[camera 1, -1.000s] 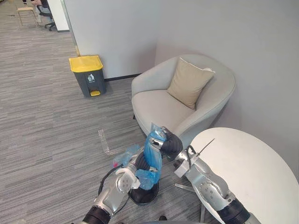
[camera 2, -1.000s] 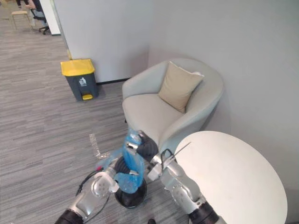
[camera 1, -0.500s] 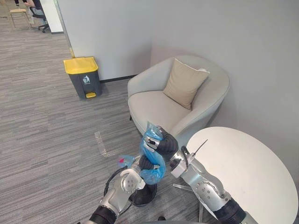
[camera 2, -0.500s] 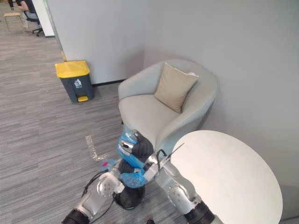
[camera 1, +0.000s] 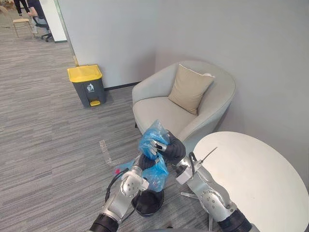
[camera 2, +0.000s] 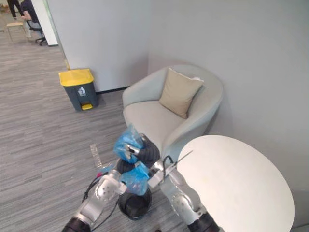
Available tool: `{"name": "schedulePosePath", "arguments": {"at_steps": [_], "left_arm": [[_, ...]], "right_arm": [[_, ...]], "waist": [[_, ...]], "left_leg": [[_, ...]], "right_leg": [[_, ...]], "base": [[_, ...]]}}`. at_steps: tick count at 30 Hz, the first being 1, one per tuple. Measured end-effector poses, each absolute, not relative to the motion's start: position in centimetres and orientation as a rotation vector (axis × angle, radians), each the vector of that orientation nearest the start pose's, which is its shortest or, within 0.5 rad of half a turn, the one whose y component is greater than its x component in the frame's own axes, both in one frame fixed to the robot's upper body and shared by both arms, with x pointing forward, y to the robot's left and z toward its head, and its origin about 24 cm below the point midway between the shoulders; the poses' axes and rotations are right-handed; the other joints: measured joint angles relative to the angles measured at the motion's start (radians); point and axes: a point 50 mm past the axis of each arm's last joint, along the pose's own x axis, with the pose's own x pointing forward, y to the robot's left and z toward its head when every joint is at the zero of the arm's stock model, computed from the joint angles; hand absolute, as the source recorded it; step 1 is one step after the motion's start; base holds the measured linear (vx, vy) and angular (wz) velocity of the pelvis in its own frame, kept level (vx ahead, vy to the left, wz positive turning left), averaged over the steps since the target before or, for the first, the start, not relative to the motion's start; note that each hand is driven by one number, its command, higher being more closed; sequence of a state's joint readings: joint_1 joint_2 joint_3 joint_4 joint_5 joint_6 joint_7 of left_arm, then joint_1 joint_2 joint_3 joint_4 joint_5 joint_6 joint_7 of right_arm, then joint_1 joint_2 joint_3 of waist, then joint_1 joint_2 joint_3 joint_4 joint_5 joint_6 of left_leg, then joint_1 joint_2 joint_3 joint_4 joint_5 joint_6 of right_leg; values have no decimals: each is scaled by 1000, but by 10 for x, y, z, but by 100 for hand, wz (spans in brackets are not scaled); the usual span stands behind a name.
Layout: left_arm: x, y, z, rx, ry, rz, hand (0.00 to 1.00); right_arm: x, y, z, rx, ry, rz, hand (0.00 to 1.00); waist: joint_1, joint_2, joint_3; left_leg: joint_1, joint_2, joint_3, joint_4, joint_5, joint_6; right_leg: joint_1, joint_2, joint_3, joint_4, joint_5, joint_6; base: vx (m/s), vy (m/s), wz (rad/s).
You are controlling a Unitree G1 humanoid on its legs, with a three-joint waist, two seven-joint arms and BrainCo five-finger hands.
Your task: Gather rubbish on tea table into small bin, then transfer packed bag to large trash can.
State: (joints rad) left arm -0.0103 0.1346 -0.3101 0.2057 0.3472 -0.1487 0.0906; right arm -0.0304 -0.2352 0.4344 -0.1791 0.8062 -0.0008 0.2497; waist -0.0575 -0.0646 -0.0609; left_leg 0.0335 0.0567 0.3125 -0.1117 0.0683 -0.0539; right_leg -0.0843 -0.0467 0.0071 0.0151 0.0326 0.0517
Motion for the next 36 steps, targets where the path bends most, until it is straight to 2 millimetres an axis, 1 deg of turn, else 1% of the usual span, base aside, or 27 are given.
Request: {"name": "schedulePosePath", "arguments": {"at_steps": [3,7,10,12,15,17,20,22,23,24,25,27,31,36], "left_arm": [[242,111,10,446,-21,-225,100],[244,124,13,399,-20,-142,100],[242,136,16,381,-28,-81,100],[238,144,15,372,-19,-43,100],[233,154,10,352,7,3,100],[229,159,7,347,26,25,100],[217,165,-3,336,76,45,100],[209,170,-15,292,137,81,100],[207,171,-21,288,163,82,100],[203,173,-30,280,209,85,100],[200,175,-38,273,244,90,100],[189,186,-58,237,357,133,100],[166,200,-81,171,492,209,100],[139,205,-109,109,656,275,100]], "right_arm": [[229,-83,75,537,-52,664,0],[230,-91,74,428,-88,603,0],[232,-101,76,260,-145,530,0],[235,-109,81,77,-212,446,0],[236,-112,84,-156,-277,371,0],[234,-112,82,-269,-291,342,0],[227,-115,60,-373,-220,315,0],[222,-121,29,-369,-80,288,0],[218,-123,18,-363,-26,284,0],[214,-125,3,-352,46,280,0],[212,-127,-7,-346,94,275,0],[206,-135,-31,-297,221,225,0],[196,-142,-58,-218,357,171,0],[175,-160,-92,-140,546,77,0]], "waist": [[0,6,-4],[0,19,-12],[3,20,-13],[6,21,-14],[7,21,-14],[8,22,-14],[14,24,-12],[15,27,-10],[15,28,-9],[15,29,-4],[15,29,-3],[19,32,8],[32,34,48],[46,35,68]], "left_leg": [[0,0,-2,0,3,5],[1,0,-11,0,4,5],[1,1,-19,0,5,6],[1,0,-20,0,5,6],[1,0,-21,0,5,6],[2,0,-22,0,5,6],[2,0,-25,0,5,6],[1,5,-35,0,3,4],[1,5,-45,0,0,-1],[5,-1,-53,0,0,-1],[5,0,-58,0,-1,-1],[2,2,-61,0,-2,1],[3,1,-59,0,-4,3],[14,-4,-61,0,-12,-1]], "right_leg": [[1,-1,-3,-1,0,0],[12,-2,-13,-4,0,0],[15,-3,-23,-5,-1,-1],[15,-3,-24,-5,-1,0],[16,-4,-25,-5,-1,0],[17,-4,-26,-5,-1,0],[18,-5,-29,-3,-1,0],[23,-12,-34,-5,-1,-1],[30,-13,-40,-7,-1,-1],[42,-14,-54,-18,-5,-7],[48,-14,-55,-25,-6,-7],[51,-14,-56,-34,-6,-7],[55,-15,-55,-40,-5,-7],[81,-20,-59,-49,-1,0]], "base": [[0,0,0],[25,-9,8],[13,-6,7],[0,0,0],[0,0,0],[0,0,0],[3,-1,1],[-2,9,12],[1,16,27],[5,11,27],[-4,9,23],[-12,4,8],[0,0,0],[68,14,3]]}}
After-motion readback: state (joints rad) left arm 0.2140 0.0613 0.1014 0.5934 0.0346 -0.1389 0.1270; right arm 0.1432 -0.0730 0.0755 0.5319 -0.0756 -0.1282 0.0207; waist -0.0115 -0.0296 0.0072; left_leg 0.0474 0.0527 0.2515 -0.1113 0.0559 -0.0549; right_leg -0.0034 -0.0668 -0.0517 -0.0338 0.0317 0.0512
